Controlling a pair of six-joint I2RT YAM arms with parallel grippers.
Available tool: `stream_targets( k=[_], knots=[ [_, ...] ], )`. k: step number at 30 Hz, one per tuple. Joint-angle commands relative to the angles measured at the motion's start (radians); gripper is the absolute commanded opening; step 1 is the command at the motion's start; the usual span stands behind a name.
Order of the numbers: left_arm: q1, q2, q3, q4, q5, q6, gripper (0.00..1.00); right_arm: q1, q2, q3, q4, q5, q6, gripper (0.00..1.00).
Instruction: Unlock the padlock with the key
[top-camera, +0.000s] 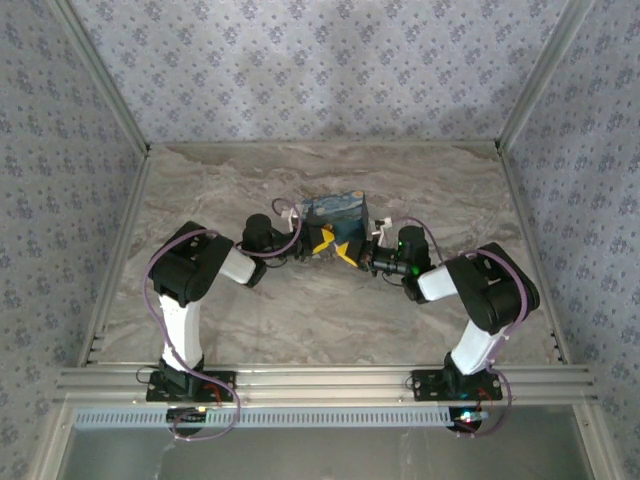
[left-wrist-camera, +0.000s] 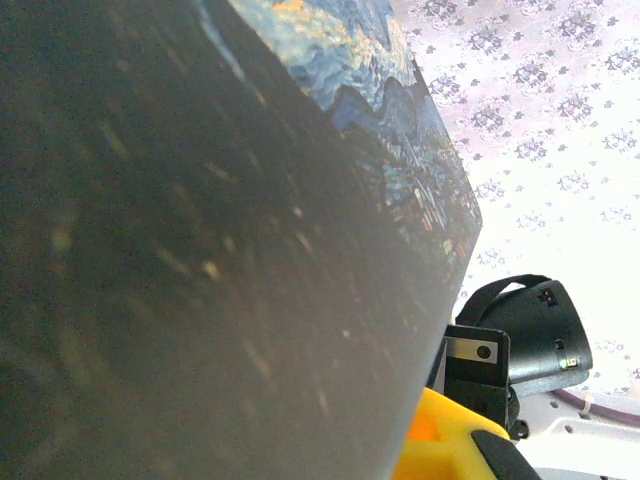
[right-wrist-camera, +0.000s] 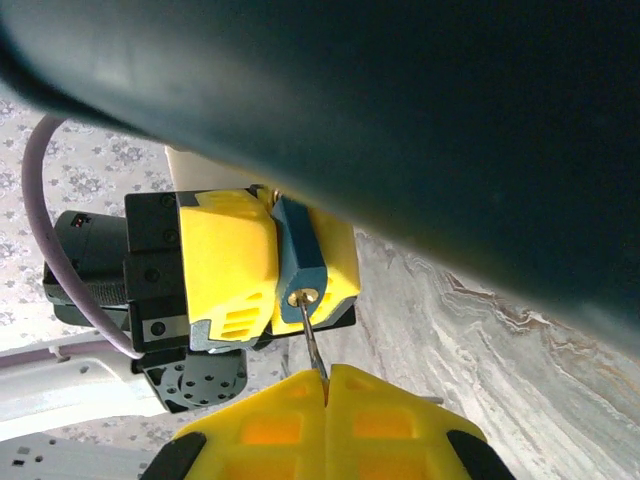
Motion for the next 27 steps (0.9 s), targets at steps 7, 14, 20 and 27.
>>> stream_targets(
  k=[7, 14, 20, 27],
  knots=[
    [-0.011, 0.002, 0.014, 0.064, 0.056, 0.018, 0.0, 0.003, 0.014, 0.057, 0.035, -0.005, 0.098, 0.0],
    [-0.026, -0.003, 0.023, 0.04, 0.085, 0.036, 0.0, -0.008, 0.016, 0.111, -0.081, 0.014, 0.068, 0.0],
    [-0.06, -0.035, 0.029, -0.022, 0.111, 0.09, 0.0, -0.01, 0.041, 0.165, -0.113, 0.032, 0.111, 0.0],
    [-0.066, -0.024, 0.038, 0.033, 0.123, 0.048, 0.0, 0.001, 0.069, 0.214, -0.192, 0.027, 0.017, 0.0]
  ],
)
